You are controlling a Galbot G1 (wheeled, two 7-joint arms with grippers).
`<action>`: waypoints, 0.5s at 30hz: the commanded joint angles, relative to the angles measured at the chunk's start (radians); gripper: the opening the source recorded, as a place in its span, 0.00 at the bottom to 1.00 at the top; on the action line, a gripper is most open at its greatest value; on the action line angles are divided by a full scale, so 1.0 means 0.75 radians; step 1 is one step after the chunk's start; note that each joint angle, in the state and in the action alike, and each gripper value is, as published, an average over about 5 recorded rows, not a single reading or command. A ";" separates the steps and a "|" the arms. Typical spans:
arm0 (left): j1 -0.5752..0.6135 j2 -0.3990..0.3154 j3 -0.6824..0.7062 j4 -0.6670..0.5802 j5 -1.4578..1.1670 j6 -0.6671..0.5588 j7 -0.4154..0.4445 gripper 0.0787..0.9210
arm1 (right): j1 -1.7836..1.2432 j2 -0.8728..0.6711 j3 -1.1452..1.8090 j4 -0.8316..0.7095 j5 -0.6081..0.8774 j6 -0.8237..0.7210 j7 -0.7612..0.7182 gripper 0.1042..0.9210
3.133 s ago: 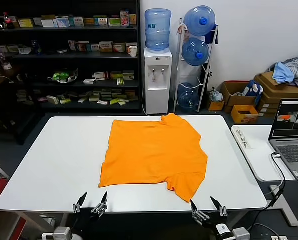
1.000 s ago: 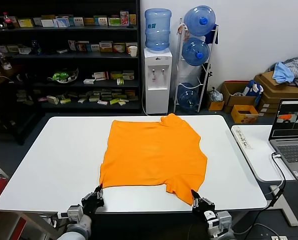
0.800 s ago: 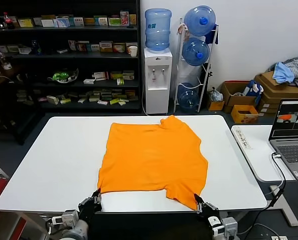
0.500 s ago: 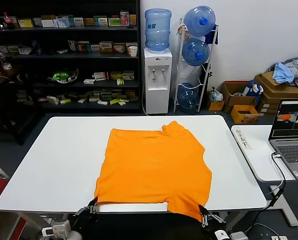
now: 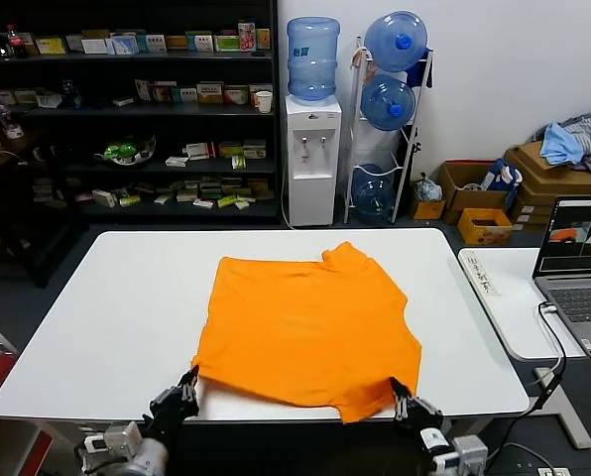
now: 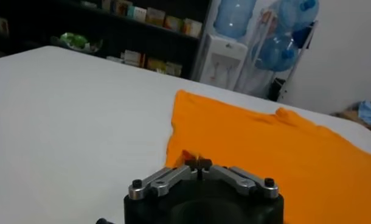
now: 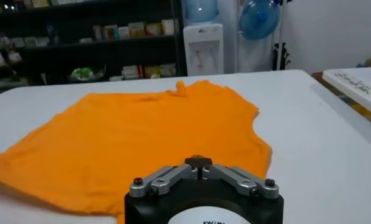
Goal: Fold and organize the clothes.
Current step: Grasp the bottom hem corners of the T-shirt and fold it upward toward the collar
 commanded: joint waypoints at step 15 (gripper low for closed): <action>-0.409 -0.070 0.090 0.363 0.112 -0.083 0.025 0.02 | 0.543 0.037 -0.187 -0.348 0.051 0.025 0.048 0.02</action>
